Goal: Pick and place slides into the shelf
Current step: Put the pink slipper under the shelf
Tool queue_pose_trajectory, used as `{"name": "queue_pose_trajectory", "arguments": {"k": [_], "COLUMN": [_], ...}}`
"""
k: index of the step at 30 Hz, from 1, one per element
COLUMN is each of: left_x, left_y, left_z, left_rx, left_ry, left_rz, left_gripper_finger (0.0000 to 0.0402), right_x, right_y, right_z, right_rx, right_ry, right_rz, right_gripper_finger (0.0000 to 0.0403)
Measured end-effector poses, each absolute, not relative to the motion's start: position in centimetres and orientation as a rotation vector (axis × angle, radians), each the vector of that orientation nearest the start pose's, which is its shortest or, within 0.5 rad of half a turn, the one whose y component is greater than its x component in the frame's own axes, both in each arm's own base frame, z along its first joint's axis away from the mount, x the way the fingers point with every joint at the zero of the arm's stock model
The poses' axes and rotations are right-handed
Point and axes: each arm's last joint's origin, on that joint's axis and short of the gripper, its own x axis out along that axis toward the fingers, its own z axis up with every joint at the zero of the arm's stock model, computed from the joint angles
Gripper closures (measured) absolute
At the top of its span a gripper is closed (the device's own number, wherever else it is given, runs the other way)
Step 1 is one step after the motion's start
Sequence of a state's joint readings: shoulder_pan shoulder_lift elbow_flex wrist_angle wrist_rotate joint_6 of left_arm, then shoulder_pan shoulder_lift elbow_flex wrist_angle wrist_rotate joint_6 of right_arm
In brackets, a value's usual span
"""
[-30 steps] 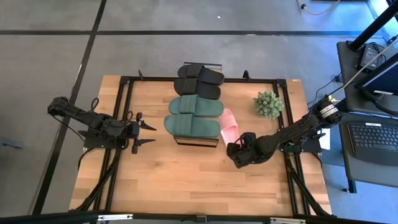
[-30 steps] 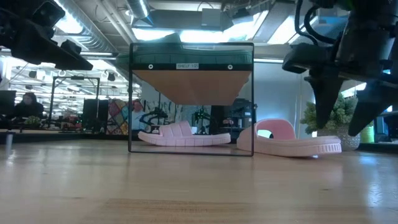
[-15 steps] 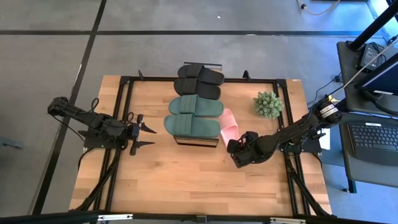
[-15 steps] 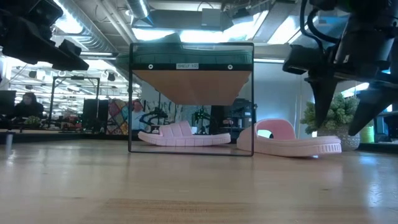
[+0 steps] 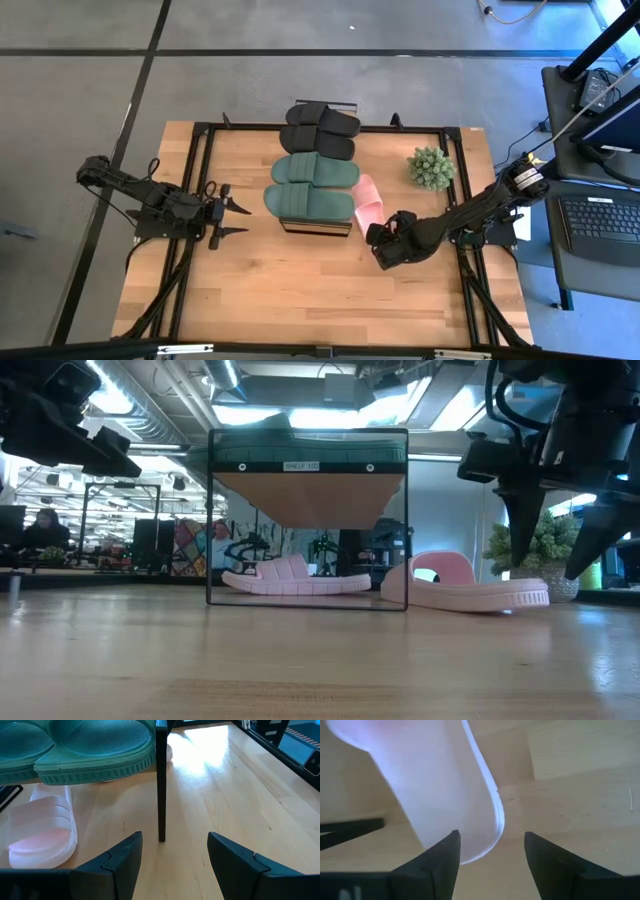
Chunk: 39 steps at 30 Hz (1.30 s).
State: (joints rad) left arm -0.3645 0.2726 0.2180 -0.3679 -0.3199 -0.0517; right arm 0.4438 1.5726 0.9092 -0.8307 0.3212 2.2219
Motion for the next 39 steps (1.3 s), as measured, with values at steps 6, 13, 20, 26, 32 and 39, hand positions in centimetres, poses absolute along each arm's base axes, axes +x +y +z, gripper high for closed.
{"name": "queue_pose_trajectory", "arguments": {"k": [6, 13, 20, 26, 32, 39], "left_x": [9.7, 9.7, 9.7, 9.7, 9.7, 9.7], "left_y": [-2.7, -2.7, -2.7, -2.7, -2.7, -2.7], "left_z": [18.2, 18.2, 18.2, 18.2, 18.2, 18.2], "left_rx": [0.091, 0.09, 0.09, 0.091, 0.091, 0.091], "left_ry": [0.399, 0.398, 0.399, 0.398, 0.399, 0.399], "left_rz": [-0.034, -0.034, -0.034, -0.034, -0.034, -0.034], "left_gripper_finger": [0.0185, 0.0185, 0.0185, 0.0185, 0.0185, 0.0185], "right_x": [24.4, 24.9, 25.0, 24.9, 24.8, 24.8], "right_y": [10.5, 10.7, 10.7, 10.7, 10.6, 10.6], "right_z": [15.2, 13.7, 13.3, 13.3, 13.2, 13.4], "right_rx": [1.254, 1.226, 1.196, 1.081, 1.061, 1.038], "right_ry": [0.769, 0.762, 0.772, 0.859, 0.872, 0.877], "right_rz": [-1.317, -1.341, -1.346, -1.28, -1.277, -1.263], "right_gripper_finger": [0.0185, 0.0195, 0.0285, 0.0357, 0.037, 0.0379]}}
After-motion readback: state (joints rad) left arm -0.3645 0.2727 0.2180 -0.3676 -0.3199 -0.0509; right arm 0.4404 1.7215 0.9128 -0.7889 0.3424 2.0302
